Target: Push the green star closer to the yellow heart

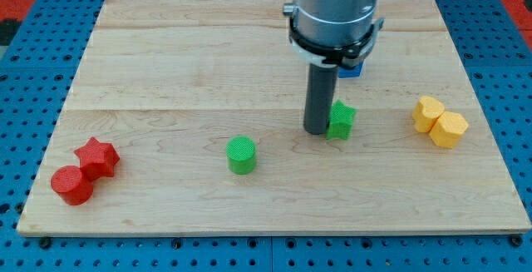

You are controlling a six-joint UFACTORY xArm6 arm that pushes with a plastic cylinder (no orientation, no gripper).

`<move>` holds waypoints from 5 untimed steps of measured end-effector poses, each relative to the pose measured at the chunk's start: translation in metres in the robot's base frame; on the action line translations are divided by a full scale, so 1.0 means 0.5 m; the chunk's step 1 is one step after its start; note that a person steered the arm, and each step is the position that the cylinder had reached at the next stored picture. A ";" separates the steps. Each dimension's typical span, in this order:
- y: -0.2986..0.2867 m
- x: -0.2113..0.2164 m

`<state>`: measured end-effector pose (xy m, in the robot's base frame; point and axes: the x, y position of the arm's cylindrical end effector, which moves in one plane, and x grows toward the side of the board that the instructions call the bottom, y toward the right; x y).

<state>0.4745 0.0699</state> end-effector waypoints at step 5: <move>0.183 -0.056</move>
<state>0.4462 0.1616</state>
